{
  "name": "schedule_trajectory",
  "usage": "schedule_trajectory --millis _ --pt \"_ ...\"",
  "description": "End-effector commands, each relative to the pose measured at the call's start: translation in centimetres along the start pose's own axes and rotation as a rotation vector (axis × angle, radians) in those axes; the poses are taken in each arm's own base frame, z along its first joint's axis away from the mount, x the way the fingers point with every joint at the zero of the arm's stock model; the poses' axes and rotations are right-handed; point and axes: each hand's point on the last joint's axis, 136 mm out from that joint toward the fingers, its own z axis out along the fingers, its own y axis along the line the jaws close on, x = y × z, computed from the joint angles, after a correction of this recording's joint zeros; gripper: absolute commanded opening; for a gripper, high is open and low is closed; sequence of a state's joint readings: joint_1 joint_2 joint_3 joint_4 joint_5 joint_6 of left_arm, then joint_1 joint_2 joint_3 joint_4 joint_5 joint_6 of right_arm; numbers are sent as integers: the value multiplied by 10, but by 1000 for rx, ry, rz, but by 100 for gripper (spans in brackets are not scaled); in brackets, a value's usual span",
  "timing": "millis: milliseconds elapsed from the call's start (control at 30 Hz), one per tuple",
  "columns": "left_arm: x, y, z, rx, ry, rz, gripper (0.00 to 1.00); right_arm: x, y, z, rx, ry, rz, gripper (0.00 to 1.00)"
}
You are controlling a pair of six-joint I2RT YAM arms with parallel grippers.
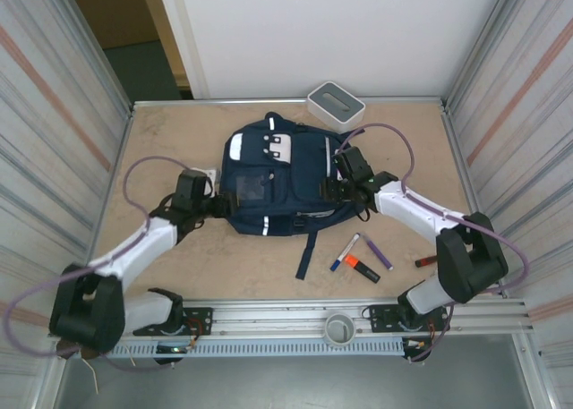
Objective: Pack the student bag
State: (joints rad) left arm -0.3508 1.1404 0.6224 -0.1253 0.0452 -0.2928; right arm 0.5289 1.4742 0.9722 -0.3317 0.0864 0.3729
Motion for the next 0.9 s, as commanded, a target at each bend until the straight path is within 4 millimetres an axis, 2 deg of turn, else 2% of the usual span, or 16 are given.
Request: schedule_trajectory --millis 0,67,133,200,300,467,667,800,867 --pt "-39 -10 -30 -66 -211 227 63 0 8 -15 -44 -16 -11 56" --pt "-49 -40 -34 4 -294 418 66 -2 7 -17 -46 -24 -6 56" --pt "-51 -64 -32 54 -335 616 69 -4 6 -19 -40 -27 -5 57" --pt "-42 -86 -27 102 -343 837 71 -6 4 -22 -33 -34 -6 59" --pt "-20 -102 -15 178 -313 1081 72 -8 2 -28 -51 -40 13 64" --pt "11 -105 8 249 -193 1237 74 -4 12 -35 -178 -17 93 68" --pt "26 -96 42 194 -86 1297 70 5 19 -38 -228 4 120 68" --pt "31 -98 50 188 -76 1297 62 14 20 -36 -231 29 125 68" --pt "28 -97 52 170 -80 1284 48 20 23 -34 -239 43 123 67"
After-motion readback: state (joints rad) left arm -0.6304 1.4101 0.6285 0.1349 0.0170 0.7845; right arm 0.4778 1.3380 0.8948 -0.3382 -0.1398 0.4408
